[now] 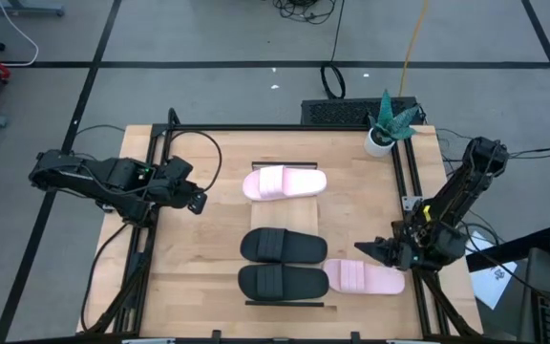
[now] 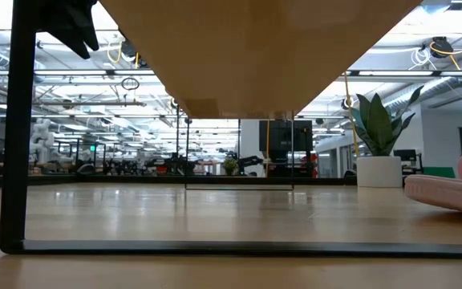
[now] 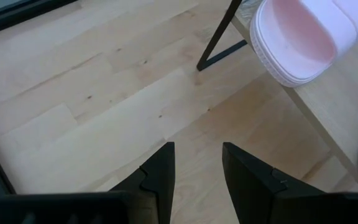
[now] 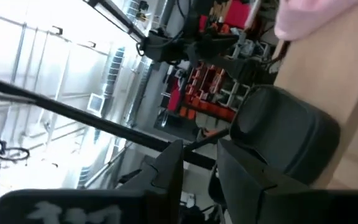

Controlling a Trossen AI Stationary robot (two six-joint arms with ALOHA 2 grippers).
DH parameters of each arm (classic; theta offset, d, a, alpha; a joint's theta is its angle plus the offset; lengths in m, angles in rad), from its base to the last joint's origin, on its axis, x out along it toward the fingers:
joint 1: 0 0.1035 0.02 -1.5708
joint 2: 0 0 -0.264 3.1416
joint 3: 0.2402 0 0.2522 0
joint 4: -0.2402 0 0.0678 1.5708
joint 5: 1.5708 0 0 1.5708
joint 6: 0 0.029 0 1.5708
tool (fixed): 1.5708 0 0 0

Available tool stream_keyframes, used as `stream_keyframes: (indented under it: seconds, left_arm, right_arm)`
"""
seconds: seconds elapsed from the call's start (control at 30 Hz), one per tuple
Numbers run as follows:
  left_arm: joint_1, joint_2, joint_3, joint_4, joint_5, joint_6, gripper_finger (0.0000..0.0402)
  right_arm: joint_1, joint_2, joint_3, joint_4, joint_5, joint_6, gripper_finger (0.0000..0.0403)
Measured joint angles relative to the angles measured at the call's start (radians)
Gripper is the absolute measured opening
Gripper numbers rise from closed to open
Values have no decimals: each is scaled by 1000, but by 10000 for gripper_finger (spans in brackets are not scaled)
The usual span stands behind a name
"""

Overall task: Pick and place slides into the shelf
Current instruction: Put the pink slides on the shelf

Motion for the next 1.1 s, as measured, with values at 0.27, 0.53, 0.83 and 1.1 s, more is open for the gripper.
stream_keyframes:
  seconds: [0.27,0.53,0.83,1.1]
  left_arm:
    - [0,0,0,0,0,1,129]
    - [0,0,0,0,10,3,129]
    - [0,0,0,0,18,2,129]
    - [0,0,0,0,12,-6,129]
  right_arm:
    - [-58,-78,93,0,0,-510,87]
    - [-15,-180,386,-191,202,-1214,87]
    - [29,-92,773,-396,368,-1613,86]
    - [-2,-24,827,-389,368,-1472,86]
